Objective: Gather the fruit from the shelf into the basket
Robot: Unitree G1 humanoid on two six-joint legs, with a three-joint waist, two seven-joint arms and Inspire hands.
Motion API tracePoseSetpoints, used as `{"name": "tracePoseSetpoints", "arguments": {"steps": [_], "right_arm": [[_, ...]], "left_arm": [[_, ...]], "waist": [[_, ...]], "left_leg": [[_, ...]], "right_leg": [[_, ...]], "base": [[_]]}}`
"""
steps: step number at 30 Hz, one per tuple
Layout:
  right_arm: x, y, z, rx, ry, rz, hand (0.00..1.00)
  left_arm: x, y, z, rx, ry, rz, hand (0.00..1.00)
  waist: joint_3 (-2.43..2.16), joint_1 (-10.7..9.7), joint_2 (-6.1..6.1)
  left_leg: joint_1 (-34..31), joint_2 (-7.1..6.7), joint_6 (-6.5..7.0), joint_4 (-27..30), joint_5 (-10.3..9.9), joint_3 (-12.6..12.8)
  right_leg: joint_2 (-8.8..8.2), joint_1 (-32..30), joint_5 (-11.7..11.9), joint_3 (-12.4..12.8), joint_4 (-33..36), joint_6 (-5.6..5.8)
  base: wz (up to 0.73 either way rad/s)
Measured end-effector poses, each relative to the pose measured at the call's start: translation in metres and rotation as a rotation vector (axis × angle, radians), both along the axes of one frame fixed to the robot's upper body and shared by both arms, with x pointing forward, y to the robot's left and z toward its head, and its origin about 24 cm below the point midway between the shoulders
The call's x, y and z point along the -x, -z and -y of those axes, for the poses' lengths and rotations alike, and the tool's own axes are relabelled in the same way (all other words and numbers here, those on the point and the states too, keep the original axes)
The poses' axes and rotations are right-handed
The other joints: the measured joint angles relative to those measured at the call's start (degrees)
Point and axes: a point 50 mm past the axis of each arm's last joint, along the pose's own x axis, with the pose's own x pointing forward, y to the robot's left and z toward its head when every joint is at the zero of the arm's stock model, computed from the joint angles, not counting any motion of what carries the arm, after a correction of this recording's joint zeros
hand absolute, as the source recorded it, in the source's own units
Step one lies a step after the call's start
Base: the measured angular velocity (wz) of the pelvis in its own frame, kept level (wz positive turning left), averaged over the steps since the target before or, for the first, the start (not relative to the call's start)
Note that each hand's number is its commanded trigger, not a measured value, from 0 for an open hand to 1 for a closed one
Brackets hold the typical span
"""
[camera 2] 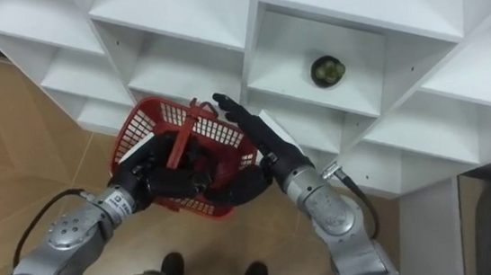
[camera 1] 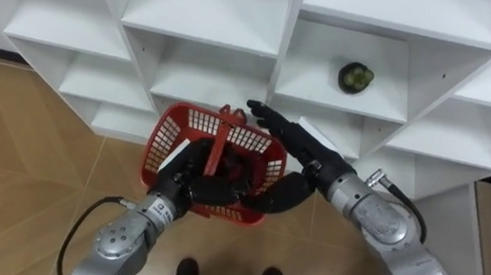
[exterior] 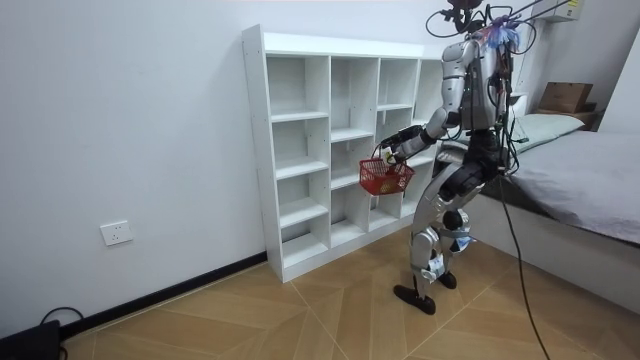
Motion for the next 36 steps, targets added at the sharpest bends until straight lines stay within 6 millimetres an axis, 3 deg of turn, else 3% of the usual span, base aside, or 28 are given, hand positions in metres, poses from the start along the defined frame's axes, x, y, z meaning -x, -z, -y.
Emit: {"name": "tracePoseSetpoints", "arguments": {"steps": [7,14,20,26,36], "right_arm": [[0.005,0.004,0.006,-0.017,0.086,0.023,0.00],[0.016,0.007,0.030,-0.064,0.254,0.037,0.00],[0.024,0.007,0.033,-0.110,0.319,0.054,0.00],[0.027,0.006,0.036,-0.155,0.396,0.069,0.00],[0.027,0.007,0.040,-0.200,0.490,0.069,0.00]], "left_arm": [[0.000,0.000,-0.001,0.003,-0.024,0.001,1.00],[0.007,0.000,-0.006,0.018,-0.063,0.004,1.00],[0.024,0.009,-0.013,0.026,-0.099,-0.034,1.00],[0.037,0.018,-0.021,0.029,-0.144,-0.075,1.00],[0.038,0.019,-0.020,0.026,-0.159,-0.086,1.00]], "waist": [[0.05,-0.45,0.08],[-0.12,-0.83,0.50],[-0.88,-2.62,1.43],[-1.00,-3.84,1.45],[-1.01,-4.27,1.46]], "left_leg": [[2.46,-0.06,-0.08,-1.31,0.07,0.88],[5.44,-0.14,-0.20,-2.58,-0.16,1.10],[11.88,-0.41,-0.14,-5.45,-0.18,1.69],[16.93,0.04,-0.84,-7.07,-0.85,3.07],[17.88,0.07,-0.70,-7.82,-0.77,3.66]], "right_leg": [[-0.25,1.65,-0.37,0.14,-0.07,0.03],[-0.02,4.36,-0.58,0.34,-1.25,0.26],[0.53,9.90,-1.07,1.69,-3.03,0.84],[1.30,13.87,-1.49,3.22,-4.07,0.87],[1.50,14.53,-1.19,3.63,-4.95,0.99]], "base": [[-0.03],[-0.02],[-0.04],[-0.15],[-0.02]]}}
